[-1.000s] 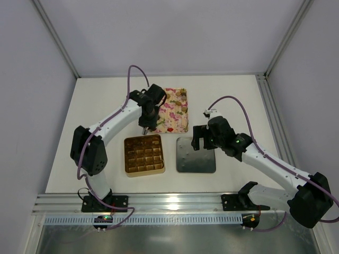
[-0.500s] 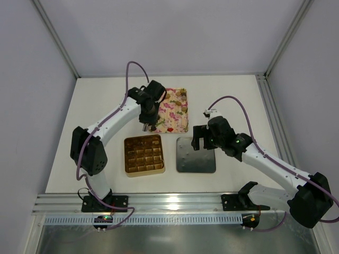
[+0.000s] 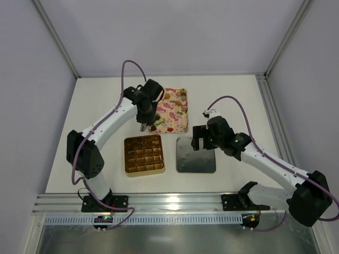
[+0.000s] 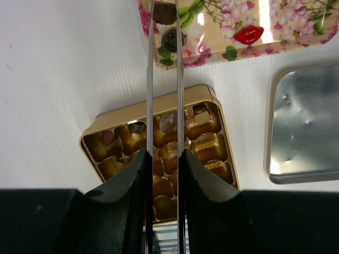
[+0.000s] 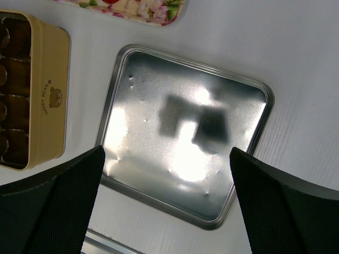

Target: Pack the chocolate

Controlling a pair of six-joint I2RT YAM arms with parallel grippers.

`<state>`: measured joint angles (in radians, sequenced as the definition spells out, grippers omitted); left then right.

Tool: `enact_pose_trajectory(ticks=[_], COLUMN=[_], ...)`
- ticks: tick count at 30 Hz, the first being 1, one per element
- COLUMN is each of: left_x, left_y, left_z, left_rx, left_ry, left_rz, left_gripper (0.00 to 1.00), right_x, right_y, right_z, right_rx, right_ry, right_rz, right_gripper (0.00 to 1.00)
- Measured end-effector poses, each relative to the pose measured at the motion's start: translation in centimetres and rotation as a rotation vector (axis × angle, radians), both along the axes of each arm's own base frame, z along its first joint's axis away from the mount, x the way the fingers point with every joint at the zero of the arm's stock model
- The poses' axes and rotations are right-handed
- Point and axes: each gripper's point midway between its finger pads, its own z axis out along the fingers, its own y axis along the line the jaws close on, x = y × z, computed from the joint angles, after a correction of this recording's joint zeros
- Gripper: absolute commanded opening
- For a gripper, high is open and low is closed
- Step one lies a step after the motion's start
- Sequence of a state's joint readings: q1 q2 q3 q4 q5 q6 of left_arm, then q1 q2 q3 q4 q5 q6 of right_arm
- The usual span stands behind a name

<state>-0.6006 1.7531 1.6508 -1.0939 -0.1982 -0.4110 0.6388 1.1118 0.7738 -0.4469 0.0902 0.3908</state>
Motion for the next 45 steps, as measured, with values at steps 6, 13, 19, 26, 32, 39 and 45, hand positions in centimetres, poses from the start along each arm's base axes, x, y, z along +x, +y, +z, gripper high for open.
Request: enact_pose_trajectory(ticks=[6, 13, 19, 26, 32, 39, 45], left_x=[-1.2, -4.9, -8.3, -11.4, -13.4, -15.1, -16.1], left_y=[0.8, 3.3, 5.4, 6.7, 7.4, 7.8, 8.0], left_z=[3.0, 4.9, 4.9, 4.4, 3.4, 3.0, 2.9], left_rx=[-0.037, -0.058, -0.06, -0.085, -0.103, -0.136, -0.154], left_ry=[-0.053, -0.077, -0.061, -0.035, 0.001, 0.018, 0.031], left_rz=[0.001, 0.006, 0.013, 0.01, 0.005, 0.007, 0.001], left_gripper=[0.25, 0.25, 0.26, 0.26, 0.26, 0.26, 0.27], right_x=[0.2, 1.0, 1.6, 1.9, 2.0, 2.1, 2.1], right_y=[0.1, 0.5, 0.6, 0.4, 0.3, 0.2, 0.1], right_z=[-0.4, 0.0, 0.1, 0.0, 0.1, 0.0, 0.0], right_rx=[-0.008, -0.004, -0.011, -0.019, -0.016, -0.019, -0.021], right_ry=[0.01, 0.0, -0.01, -0.012, -0.012, -0.013, -0.014], right_rz=[-0.002, -0.006, -0.022, -0.043, -0.062, -0.074, -0.081], right_gripper=[1.0, 1.0, 1.0, 1.0, 1.0, 1.0, 1.0])
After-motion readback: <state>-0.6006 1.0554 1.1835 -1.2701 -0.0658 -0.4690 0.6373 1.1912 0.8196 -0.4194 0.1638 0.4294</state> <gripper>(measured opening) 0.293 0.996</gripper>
